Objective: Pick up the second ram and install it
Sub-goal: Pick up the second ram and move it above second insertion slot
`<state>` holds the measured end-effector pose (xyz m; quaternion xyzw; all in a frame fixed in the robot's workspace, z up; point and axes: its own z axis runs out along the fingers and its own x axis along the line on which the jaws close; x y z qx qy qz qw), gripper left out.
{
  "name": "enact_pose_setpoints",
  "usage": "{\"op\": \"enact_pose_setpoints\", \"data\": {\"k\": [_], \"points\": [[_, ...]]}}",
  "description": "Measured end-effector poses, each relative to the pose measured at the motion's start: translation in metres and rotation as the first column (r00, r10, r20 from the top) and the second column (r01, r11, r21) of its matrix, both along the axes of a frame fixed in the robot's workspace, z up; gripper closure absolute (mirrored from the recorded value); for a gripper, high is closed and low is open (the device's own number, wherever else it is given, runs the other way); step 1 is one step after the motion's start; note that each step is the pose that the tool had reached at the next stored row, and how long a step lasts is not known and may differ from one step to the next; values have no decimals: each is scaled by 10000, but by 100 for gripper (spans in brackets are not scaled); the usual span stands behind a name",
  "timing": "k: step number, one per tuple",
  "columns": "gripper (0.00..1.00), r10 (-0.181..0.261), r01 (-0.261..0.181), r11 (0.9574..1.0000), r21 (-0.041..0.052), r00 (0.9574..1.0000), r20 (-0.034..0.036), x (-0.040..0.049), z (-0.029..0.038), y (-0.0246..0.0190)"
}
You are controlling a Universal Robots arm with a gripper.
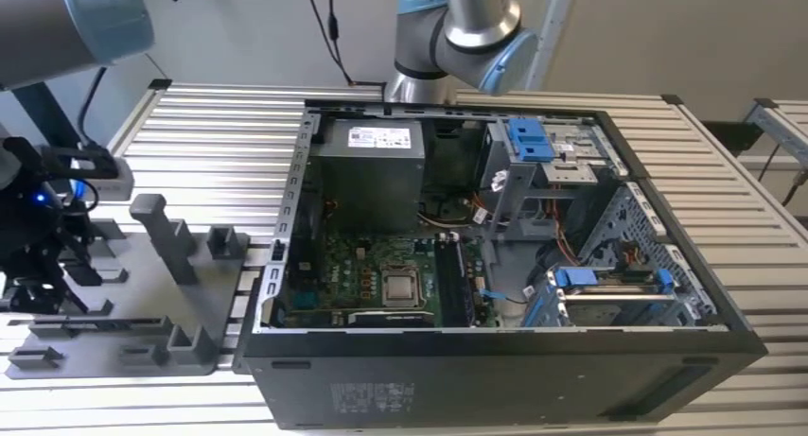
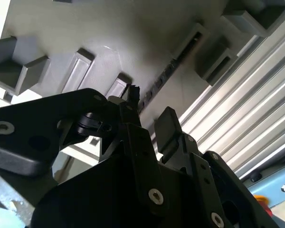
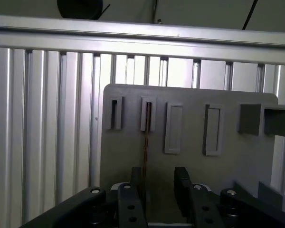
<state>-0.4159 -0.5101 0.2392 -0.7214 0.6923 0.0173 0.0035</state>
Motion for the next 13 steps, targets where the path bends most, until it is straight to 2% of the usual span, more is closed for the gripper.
{"op": "enact_pose_setpoints", "data": {"k": [13], "points": [[58, 235, -235, 9997, -2, 9997, -2, -12, -171, -21]]}}
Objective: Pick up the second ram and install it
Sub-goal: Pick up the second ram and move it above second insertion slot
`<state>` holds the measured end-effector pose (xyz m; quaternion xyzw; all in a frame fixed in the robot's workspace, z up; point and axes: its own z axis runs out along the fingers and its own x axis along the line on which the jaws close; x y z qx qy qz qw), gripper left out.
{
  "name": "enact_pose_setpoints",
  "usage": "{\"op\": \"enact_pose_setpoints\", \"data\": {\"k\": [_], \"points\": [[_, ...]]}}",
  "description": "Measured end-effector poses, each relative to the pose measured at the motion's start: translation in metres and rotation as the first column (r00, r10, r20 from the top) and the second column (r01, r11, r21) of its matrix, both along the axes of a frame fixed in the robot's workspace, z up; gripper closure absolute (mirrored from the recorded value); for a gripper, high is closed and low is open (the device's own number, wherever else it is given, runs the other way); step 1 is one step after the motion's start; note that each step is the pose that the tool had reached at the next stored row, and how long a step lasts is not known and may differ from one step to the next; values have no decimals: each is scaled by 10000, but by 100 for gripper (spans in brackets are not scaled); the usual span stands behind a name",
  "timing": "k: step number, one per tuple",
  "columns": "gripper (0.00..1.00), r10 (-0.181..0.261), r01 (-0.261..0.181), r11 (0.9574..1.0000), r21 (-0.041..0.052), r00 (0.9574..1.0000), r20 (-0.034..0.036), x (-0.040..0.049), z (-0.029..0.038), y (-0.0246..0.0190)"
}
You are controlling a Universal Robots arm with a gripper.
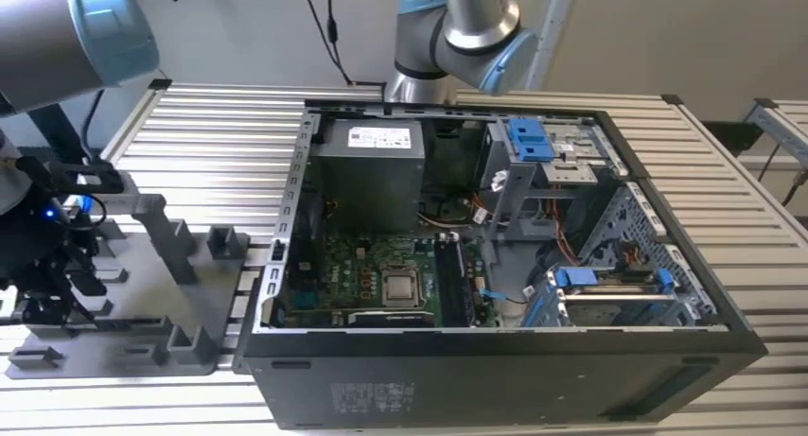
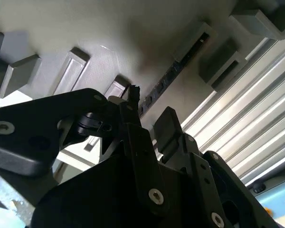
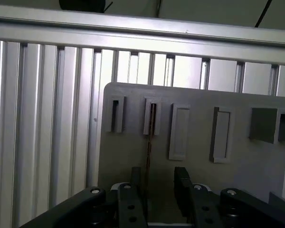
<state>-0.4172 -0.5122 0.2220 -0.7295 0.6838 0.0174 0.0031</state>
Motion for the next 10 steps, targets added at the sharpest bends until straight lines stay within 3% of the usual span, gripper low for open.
{"op": "enact_pose_setpoints", "data": {"k": [10], "points": [[58, 186, -186, 9998, 1, 9998, 2, -19, -101, -24]]}}
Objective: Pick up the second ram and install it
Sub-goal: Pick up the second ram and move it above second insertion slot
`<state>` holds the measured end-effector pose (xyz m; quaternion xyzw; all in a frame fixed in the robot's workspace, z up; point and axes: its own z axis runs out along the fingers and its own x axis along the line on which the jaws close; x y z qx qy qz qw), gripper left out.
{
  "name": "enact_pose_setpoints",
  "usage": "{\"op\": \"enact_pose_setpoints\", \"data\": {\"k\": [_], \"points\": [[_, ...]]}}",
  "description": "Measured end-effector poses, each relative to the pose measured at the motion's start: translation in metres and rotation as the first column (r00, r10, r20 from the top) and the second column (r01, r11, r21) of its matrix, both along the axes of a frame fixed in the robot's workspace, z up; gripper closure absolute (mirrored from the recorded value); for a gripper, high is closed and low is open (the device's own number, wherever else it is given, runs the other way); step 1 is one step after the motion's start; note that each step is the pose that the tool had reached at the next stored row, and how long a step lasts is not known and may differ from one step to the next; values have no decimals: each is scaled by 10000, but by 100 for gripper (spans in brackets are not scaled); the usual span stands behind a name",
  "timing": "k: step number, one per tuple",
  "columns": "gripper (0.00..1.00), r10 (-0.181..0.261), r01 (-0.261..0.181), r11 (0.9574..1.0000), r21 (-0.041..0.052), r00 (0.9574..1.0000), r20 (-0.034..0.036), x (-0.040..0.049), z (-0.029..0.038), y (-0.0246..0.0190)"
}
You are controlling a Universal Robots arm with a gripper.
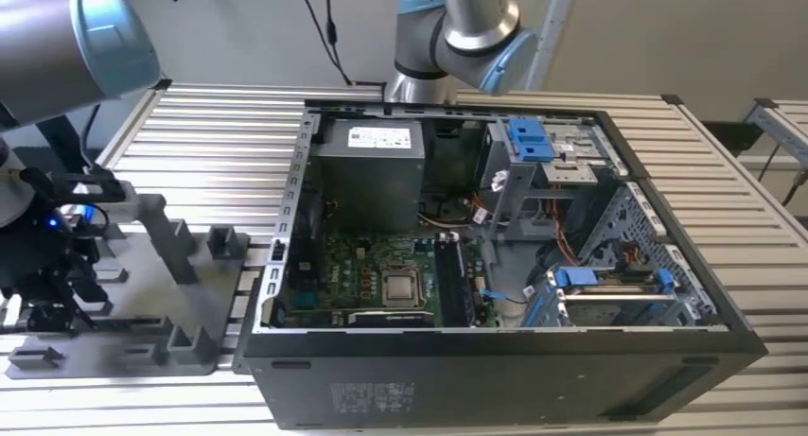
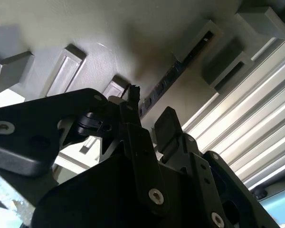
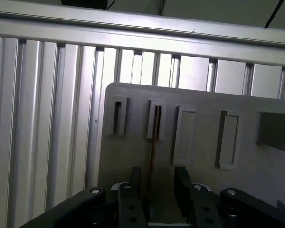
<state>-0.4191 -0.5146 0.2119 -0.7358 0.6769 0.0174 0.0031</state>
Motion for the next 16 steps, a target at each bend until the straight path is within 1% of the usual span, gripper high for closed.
{"op": "enact_pose_setpoints", "data": {"k": [7, 16], "points": [[58, 68, -68, 10000, 0, 10000, 0, -11, -76, -6], [58, 71, -71, 10000, 0, 10000, -1, -25, -153, -14]]}}
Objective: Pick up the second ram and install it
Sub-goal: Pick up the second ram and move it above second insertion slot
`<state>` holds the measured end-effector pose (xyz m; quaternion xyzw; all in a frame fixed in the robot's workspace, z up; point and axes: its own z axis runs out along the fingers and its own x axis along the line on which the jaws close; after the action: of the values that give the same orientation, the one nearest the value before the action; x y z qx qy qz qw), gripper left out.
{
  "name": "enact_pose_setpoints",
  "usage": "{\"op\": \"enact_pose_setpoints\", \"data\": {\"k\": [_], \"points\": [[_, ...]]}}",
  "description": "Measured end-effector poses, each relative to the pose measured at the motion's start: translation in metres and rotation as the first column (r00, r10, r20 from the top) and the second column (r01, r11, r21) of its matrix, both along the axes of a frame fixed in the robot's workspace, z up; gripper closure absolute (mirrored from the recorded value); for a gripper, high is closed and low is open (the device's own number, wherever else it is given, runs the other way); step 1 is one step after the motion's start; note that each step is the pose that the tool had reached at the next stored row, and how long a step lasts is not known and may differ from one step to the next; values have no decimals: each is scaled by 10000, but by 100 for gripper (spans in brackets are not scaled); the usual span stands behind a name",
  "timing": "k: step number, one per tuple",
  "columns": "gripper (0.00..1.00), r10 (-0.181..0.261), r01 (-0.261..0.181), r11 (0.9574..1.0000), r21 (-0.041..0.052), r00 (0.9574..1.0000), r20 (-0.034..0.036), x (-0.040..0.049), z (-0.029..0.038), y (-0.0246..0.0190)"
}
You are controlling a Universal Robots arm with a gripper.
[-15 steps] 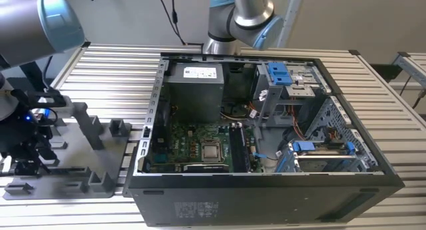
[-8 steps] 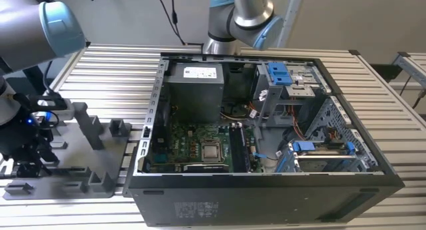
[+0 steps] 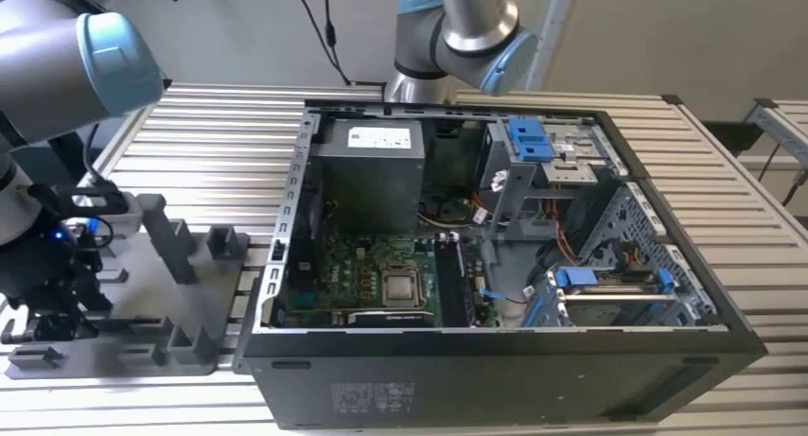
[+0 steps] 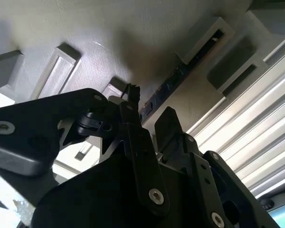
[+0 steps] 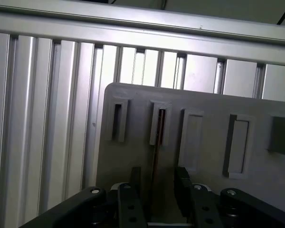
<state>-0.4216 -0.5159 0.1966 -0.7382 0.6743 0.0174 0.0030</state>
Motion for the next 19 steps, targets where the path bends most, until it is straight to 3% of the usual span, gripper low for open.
{"op": "enact_pose_setpoints", "data": {"k": [8, 19], "points": [[58, 0, 0, 10000, 0, 10000, 0, -3, -21, -1], [58, 1, -1, 10000, 0, 10000, 70, -24, -44, -1]]}}
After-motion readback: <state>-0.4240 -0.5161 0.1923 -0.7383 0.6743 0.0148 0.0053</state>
